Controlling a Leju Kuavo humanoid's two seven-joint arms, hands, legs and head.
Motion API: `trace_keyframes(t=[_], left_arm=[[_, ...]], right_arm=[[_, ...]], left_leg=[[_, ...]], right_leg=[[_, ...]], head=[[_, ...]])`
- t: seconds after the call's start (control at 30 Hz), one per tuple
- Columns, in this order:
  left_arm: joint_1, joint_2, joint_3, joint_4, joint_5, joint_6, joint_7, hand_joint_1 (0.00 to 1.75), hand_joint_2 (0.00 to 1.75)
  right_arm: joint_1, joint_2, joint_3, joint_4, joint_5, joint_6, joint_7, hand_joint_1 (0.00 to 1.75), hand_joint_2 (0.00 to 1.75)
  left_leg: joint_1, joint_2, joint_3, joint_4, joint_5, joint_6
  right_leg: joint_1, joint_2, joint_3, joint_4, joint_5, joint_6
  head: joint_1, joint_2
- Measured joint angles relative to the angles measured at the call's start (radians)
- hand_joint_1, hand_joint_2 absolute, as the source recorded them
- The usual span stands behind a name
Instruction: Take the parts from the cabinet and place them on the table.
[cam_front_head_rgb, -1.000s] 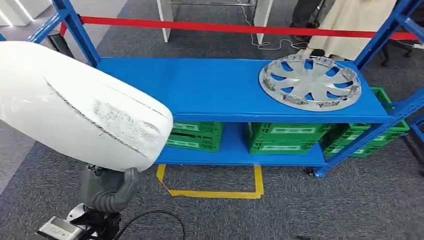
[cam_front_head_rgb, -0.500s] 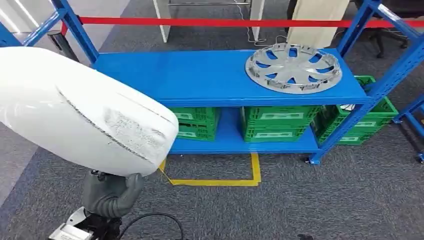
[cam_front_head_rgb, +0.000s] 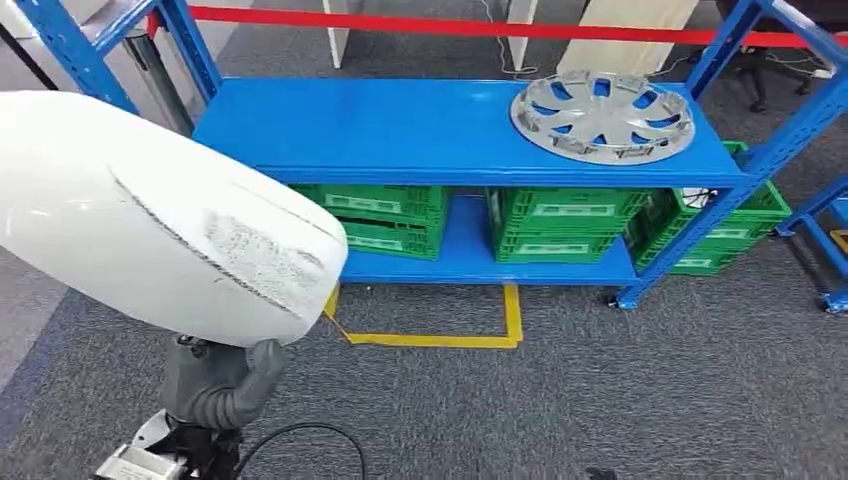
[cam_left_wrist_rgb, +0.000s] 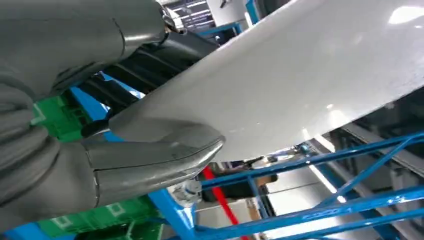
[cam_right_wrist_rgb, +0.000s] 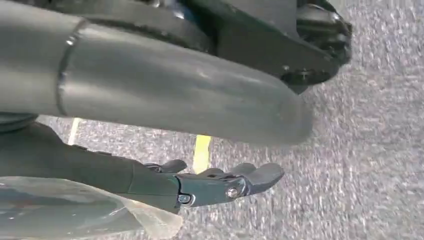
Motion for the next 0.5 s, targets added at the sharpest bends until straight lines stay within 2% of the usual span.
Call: trace_keyframes(t=[0.03,0.07,0.1,0.13,0.17,0.2,0.23,0.3,0.33,0.37,0.4,0.43,0.47,0.5], left_arm=[[0.0,0.0,0.0,0.002,0.0,-0.004,0.0,1.75,1.75],[0.0,0.001,0.0,0.005,0.0,-0.006,0.0,1.75,1.75],[0.001,0.002,0.0,0.006,0.0,-0.007,0.0,1.75,1.75],[0.001,0.002,0.0,0.007,0.0,-0.008,0.0,1.75,1.75],[0.001,0.002,0.0,0.007,0.0,-0.008,0.0,1.75,1.75],[0.0,0.002,0.0,0.007,0.0,-0.008,0.0,1.75,1.75],[0.0,0.003,0.0,0.007,0.0,-0.008,0.0,1.75,1.75],[0.0,0.003,0.0,0.008,0.0,-0.008,0.0,1.75,1.75],[0.0,0.004,0.0,0.008,0.0,-0.008,0.0,1.75,1.75],[0.0,0.004,0.0,0.008,0.0,-0.009,0.0,1.75,1.75],[0.0,0.004,0.0,0.008,0.0,-0.011,0.0,1.75,1.75],[0.0,0.004,0.0,0.008,0.0,-0.014,0.0,1.75,1.75],[0.001,0.004,0.0,0.009,0.0,-0.016,0.0,1.75,1.75],[0.0,0.004,0.0,0.011,0.0,-0.018,0.0,1.75,1.75]], right_arm=[[0.0,0.0,0.0,0.0,0.004,0.001,-0.005,0.0,0.0],[0.001,0.0,0.0,0.0,0.009,0.002,-0.008,0.0,0.0],[0.0,0.0,0.0,0.0,0.01,0.002,-0.009,0.0,0.0],[-0.001,0.0,0.0,0.0,0.011,0.003,-0.01,0.0,0.0],[-0.003,0.0,0.0,0.0,0.012,0.003,-0.01,0.0,0.0],[-0.005,0.0,0.0,0.0,0.013,0.004,-0.011,0.0,0.0],[-0.005,0.0,0.0,0.0,0.013,0.005,-0.012,0.0,0.0],[-0.002,0.0,0.0,0.0,0.014,0.005,-0.012,0.0,0.0],[0.002,0.0,0.0,0.001,0.011,0.005,-0.007,0.0,0.0],[-0.001,0.0,-0.001,0.001,0.008,0.005,0.004,0.0,0.0],[-0.003,0.0,-0.002,0.001,0.006,0.005,0.011,0.0,0.0],[-0.003,0.0,-0.002,0.001,0.004,0.005,0.014,0.0,0.0],[-0.002,0.0,-0.003,0.001,0.0,0.005,0.016,0.0,0.0],[-0.002,0.0,-0.004,0.001,-0.001,0.004,0.019,0.0,0.0]], left_leg=[[0.0,0.0,-0.014,0.003,0.009,-0.001],[0.0,0.0,-0.027,0.005,0.018,-0.002],[0.0,0.0,-0.041,0.006,0.027,-0.005],[0.0,-0.001,-0.049,0.009,0.034,-0.009],[-0.001,-0.001,-0.056,0.011,0.041,-0.015],[-0.005,0.0,-0.062,0.015,0.048,-0.02],[-0.005,0.001,-0.065,0.015,0.061,-0.026],[-0.002,0.001,-0.07,0.005,0.083,-0.035],[-0.004,0.0,-0.077,0.006,0.08,-0.042],[-0.003,-0.004,-0.086,0.023,0.038,-0.048],[-0.001,-0.006,-0.1,0.081,-0.024,-0.051],[0.001,-0.005,-0.115,0.156,-0.081,-0.055],[0.002,-0.005,-0.13,0.234,-0.126,-0.057],[0.002,-0.005,-0.137,0.3,-0.148,-0.058]], right_leg=[[-0.001,0.0,0.012,0.01,0.027,0.0],[-0.001,0.0,0.039,-0.014,0.069,0.001],[-0.001,0.0,0.087,-0.076,0.113,-0.001],[-0.002,0.0,0.149,-0.168,0.137,-0.003],[-0.003,0.001,0.205,-0.257,0.121,-0.004],[0.002,0.004,0.256,-0.332,0.1,-0.005],[0.002,0.005,0.259,-0.347,0.093,-0.011],[0.005,0.007,0.244,-0.339,0.108,-0.015],[-0.004,0.001,0.226,-0.35,0.121,-0.023],[-0.004,-0.002,0.226,-0.345,0.132,-0.037],[-0.003,-0.004,0.214,-0.34,0.139,-0.047],[-0.002,-0.004,0.201,-0.336,0.144,-0.05],[0.0,-0.005,0.188,-0.331,0.149,-0.053],[0.002,-0.006,0.172,-0.322,0.156,-0.054]], head=[[-0.001,0.0],[0.0,0.0],[0.0,0.0],[0.0,0.0],[0.0,0.0],[-0.002,0.0],[-0.002,0.0],[-0.002,0.0],[0.0,0.0],[-0.003,0.0],[-0.007,0.0],[-0.012,0.0],[-0.011,0.0],[-0.011,0.0]])
